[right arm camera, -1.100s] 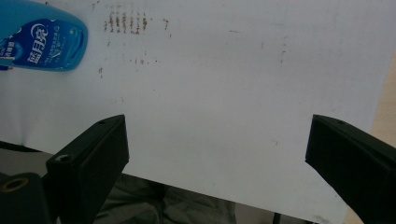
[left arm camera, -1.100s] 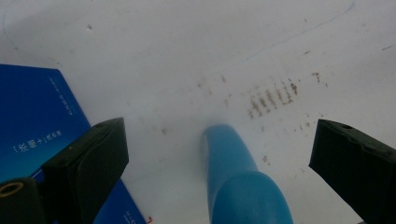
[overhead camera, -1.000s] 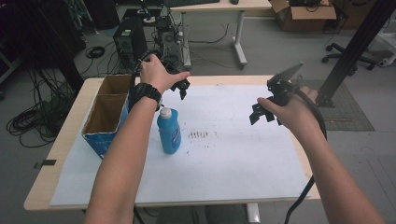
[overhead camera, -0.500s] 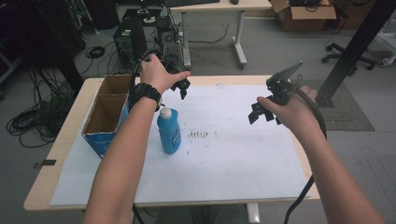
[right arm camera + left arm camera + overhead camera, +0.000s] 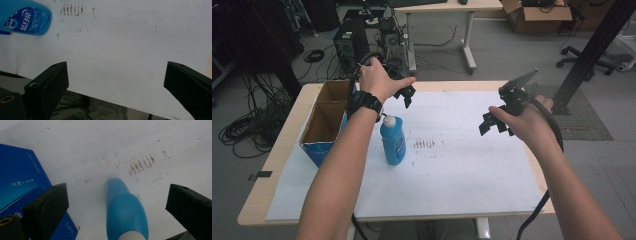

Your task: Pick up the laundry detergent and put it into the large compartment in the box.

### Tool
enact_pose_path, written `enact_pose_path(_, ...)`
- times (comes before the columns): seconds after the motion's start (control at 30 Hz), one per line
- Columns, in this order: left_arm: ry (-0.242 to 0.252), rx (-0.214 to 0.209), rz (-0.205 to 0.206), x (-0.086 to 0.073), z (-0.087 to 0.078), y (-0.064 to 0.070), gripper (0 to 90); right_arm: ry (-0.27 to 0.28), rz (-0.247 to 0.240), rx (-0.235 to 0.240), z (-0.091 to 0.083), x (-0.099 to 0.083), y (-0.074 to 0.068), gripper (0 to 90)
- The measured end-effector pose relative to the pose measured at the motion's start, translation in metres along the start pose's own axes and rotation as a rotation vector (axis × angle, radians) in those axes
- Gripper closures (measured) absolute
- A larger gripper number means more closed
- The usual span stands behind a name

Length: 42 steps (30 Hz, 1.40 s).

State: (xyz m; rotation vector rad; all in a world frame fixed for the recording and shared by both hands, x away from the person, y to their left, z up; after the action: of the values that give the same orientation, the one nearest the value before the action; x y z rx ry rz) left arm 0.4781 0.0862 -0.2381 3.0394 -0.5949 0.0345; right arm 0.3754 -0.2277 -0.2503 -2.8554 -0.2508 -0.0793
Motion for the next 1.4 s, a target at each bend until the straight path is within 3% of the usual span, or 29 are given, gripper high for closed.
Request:
enact_pose_path(0.6,0.0,-0.005,0.007,-0.038,0.0,0.006,4.8,0.011,0.003,0.019,0.002,-0.009,-0.001,5.8)
enact_pose_path(1.0,-0.013,0.005,0.005,-0.044,0.008,0.013,4.6,0.019,-0.003,0.027,0.004,-0.012,0.001,5.8)
enact_pose_path(1.4,-0.048,0.022,0.002,-0.044,0.027,0.02,4.7,0.026,-0.004,0.033,0.005,-0.014,0.002,5.8)
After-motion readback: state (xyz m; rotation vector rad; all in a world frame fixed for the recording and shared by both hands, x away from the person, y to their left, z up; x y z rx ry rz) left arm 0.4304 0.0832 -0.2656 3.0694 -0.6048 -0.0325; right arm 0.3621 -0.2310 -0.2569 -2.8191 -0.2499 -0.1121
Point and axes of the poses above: each handheld gripper's, and its own axes: z roughly forward along the jaws, x roughly out of its top, y roughly to its right, the point moved 1 cm from there along z, roughly forward along the jaws, and after that the axes turned 6 degrees about -y, right-handed, at the moved point
